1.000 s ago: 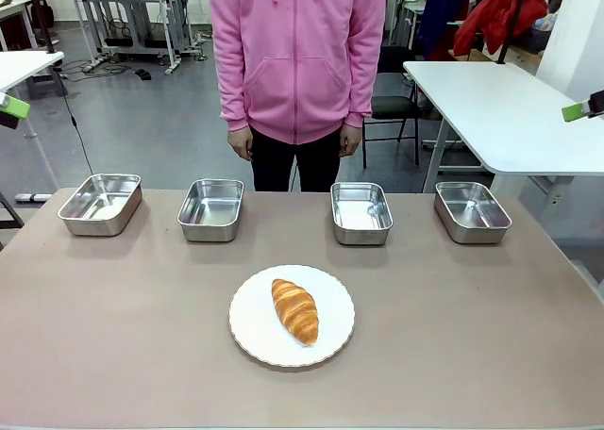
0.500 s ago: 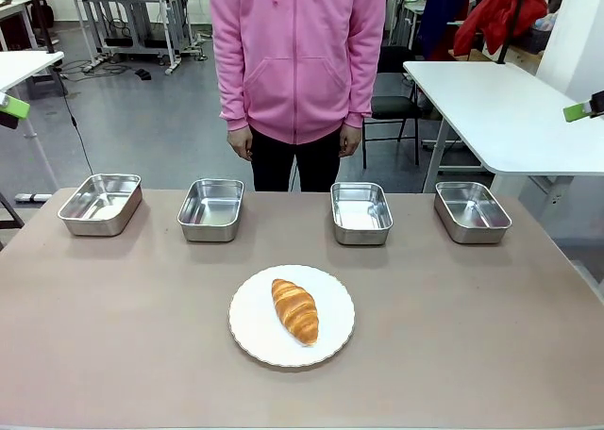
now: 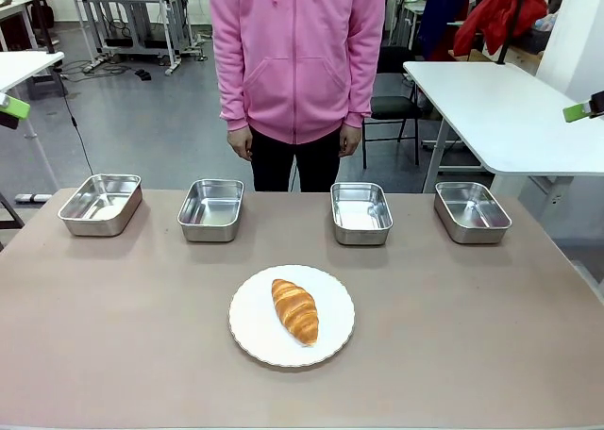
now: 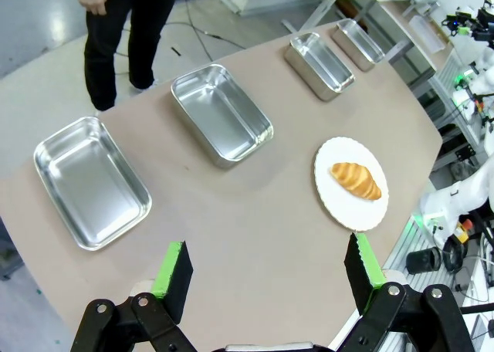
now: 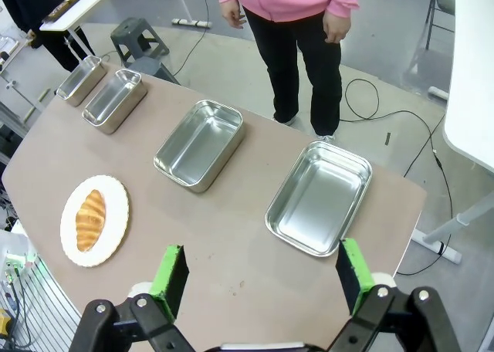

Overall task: Place the bread in the container.
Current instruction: Place the Butter Roll into the Airtight Container indicated by the human.

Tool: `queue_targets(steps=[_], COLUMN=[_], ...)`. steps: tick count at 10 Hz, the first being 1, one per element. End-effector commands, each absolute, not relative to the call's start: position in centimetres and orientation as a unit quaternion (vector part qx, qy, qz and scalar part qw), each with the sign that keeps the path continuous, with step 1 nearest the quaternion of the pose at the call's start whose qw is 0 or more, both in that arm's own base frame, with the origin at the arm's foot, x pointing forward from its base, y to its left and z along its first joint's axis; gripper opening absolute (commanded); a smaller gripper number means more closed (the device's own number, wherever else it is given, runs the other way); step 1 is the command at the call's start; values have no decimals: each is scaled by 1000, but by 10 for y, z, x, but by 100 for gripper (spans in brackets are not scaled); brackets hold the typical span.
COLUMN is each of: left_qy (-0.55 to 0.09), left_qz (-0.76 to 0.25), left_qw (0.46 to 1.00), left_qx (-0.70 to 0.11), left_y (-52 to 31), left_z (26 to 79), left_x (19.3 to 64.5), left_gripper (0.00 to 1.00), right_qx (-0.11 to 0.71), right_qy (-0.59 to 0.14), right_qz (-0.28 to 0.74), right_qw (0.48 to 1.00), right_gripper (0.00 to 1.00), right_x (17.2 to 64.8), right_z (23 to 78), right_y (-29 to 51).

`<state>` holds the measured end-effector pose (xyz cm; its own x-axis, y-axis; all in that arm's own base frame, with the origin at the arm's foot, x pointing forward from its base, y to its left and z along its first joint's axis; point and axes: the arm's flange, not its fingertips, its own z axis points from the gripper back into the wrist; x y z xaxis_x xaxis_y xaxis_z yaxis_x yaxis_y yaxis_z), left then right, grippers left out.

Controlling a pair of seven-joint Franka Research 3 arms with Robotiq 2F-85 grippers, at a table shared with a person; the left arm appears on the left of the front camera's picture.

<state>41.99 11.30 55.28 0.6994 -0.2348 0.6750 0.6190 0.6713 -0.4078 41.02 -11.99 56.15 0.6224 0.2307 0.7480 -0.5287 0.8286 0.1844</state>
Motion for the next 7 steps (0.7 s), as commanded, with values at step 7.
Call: queue_targets(steps=[7], left_qy=[-300], left_qz=[-250], left_qw=[862], left_qx=[-324], left_y=[114], left_z=[554], left_x=[418], left_gripper=[100], right_qx=[204], right_qy=[-383], right_qz=[216], right_qw=[874], right_gripper=[100], right_x=[410], right_z=[561], right_y=[-120])
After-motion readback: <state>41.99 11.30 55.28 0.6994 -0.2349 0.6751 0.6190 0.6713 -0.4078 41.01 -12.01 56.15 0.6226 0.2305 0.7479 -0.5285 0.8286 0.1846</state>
